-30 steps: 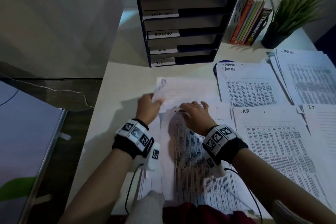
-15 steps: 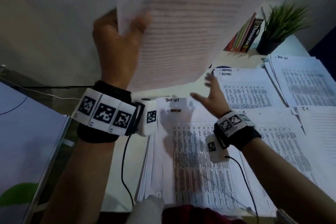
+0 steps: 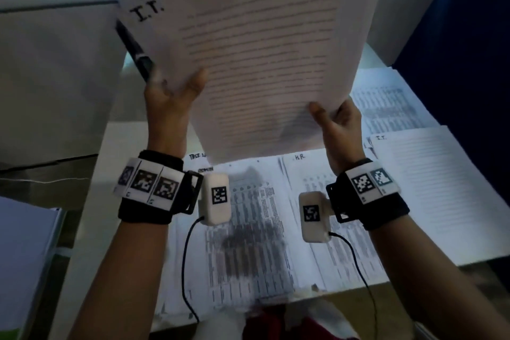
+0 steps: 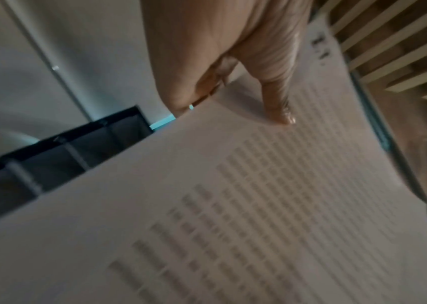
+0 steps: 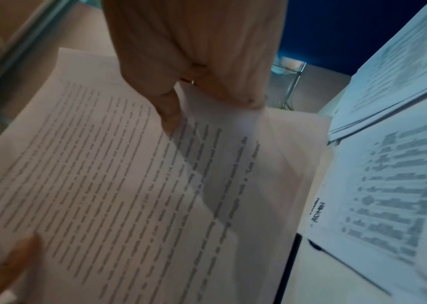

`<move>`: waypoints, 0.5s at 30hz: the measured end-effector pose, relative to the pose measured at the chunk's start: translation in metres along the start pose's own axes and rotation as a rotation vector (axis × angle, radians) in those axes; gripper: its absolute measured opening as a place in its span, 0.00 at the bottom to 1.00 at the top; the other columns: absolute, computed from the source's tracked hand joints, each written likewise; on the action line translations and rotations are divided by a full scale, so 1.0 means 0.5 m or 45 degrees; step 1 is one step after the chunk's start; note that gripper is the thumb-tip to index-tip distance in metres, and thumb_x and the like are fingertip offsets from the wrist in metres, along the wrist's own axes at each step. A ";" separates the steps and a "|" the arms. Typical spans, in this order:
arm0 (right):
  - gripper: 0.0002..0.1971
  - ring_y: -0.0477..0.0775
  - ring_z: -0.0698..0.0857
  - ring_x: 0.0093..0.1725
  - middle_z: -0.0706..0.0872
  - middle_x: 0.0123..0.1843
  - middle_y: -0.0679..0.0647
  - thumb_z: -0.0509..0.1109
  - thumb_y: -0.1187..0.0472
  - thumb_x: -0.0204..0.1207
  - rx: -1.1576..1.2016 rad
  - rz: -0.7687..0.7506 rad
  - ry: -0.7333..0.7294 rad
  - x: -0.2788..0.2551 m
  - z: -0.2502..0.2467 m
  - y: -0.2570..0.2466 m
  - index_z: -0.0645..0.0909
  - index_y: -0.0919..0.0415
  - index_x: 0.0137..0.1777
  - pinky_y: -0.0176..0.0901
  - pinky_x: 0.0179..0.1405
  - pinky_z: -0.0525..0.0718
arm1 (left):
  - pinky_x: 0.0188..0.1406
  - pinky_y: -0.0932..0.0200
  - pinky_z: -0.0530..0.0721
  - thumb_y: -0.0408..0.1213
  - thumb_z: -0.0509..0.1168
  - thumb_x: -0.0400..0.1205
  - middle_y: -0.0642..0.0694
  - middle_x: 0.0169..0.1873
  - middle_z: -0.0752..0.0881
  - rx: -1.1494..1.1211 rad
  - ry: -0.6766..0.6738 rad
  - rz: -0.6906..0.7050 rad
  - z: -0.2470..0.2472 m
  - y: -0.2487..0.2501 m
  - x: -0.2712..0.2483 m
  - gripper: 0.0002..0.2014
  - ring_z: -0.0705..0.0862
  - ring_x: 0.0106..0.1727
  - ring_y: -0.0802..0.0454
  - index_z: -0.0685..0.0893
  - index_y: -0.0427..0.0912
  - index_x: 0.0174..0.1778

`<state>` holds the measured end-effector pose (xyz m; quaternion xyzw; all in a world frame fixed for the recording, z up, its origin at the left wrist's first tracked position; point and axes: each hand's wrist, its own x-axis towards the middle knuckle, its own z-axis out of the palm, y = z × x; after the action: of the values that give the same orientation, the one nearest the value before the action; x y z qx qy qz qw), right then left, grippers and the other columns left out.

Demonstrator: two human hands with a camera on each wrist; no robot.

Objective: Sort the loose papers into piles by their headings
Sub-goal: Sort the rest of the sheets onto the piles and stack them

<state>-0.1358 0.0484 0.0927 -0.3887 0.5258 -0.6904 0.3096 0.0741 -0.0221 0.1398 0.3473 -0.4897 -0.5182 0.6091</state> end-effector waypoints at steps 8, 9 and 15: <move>0.13 0.47 0.78 0.43 0.80 0.39 0.47 0.66 0.73 0.65 -0.221 0.185 0.064 -0.031 -0.141 0.045 0.74 0.55 0.43 0.39 0.43 0.76 | 0.48 0.73 0.82 0.38 0.73 0.73 0.51 0.46 0.85 0.225 -0.015 -0.350 0.076 -0.155 -0.105 0.24 0.86 0.44 0.70 0.77 0.33 0.62; 0.15 0.50 0.79 0.47 0.81 0.43 0.51 0.67 0.75 0.66 -0.208 0.266 0.091 -0.037 -0.152 0.059 0.75 0.57 0.48 0.41 0.45 0.77 | 0.41 0.77 0.81 0.30 0.69 0.76 0.53 0.44 0.83 0.255 -0.026 -0.389 0.084 -0.169 -0.116 0.20 0.85 0.38 0.73 0.76 0.31 0.62; 0.13 0.52 0.79 0.50 0.82 0.48 0.57 0.65 0.68 0.73 -0.403 0.226 0.061 -0.034 -0.191 0.074 0.77 0.68 0.57 0.37 0.46 0.77 | 0.41 0.70 0.82 0.29 0.67 0.78 0.57 0.37 0.83 0.413 -0.140 -0.505 0.133 -0.202 -0.142 0.10 0.83 0.33 0.74 0.79 0.51 0.40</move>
<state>-0.2090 0.0996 0.0396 -0.3682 0.6673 -0.5779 0.2917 -0.0176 0.0303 0.0472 0.5010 -0.5211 -0.5603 0.4042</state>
